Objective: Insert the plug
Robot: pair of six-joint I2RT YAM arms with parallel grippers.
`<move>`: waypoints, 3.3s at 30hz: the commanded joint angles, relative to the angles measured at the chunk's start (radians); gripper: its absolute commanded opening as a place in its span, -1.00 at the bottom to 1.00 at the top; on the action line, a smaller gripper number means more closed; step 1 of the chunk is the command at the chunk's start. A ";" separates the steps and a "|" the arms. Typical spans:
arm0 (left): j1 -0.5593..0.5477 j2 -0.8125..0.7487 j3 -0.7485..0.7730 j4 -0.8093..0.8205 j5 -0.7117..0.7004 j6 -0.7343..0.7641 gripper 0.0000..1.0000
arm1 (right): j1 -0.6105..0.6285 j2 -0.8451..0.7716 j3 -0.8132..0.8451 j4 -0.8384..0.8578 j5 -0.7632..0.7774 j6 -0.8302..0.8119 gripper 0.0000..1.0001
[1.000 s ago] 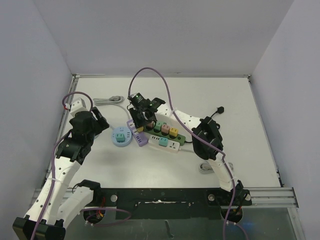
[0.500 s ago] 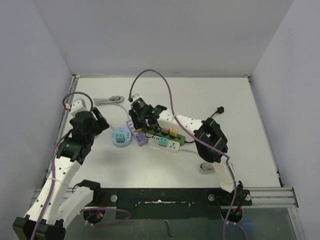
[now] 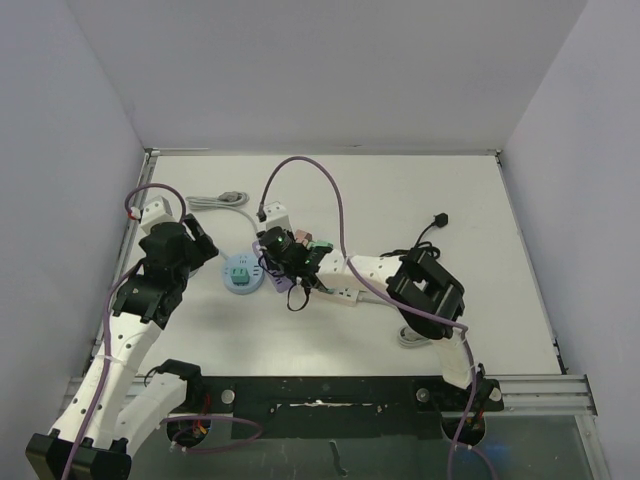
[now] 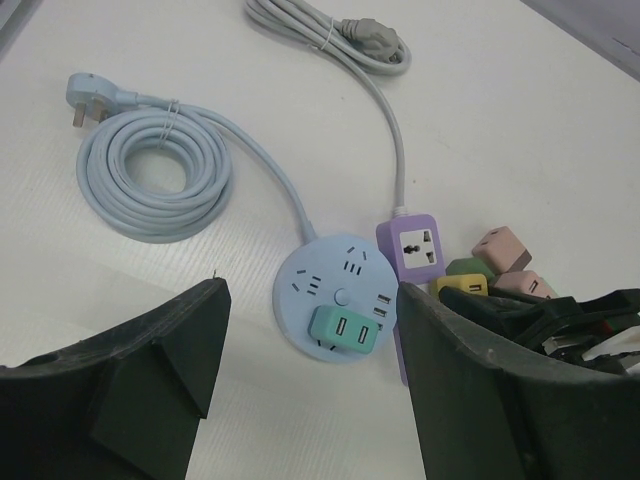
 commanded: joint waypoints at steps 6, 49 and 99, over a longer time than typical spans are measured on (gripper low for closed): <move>0.009 -0.002 0.012 0.046 -0.009 0.000 0.31 | -0.006 0.093 -0.159 -0.104 -0.063 0.061 -0.73; 0.009 0.013 0.011 0.057 0.002 0.002 0.31 | -0.064 -0.006 0.130 -0.292 -0.215 0.055 -0.01; 0.010 0.152 0.026 0.211 0.401 0.160 0.76 | -0.308 -0.306 -0.049 -0.244 -0.236 0.127 0.31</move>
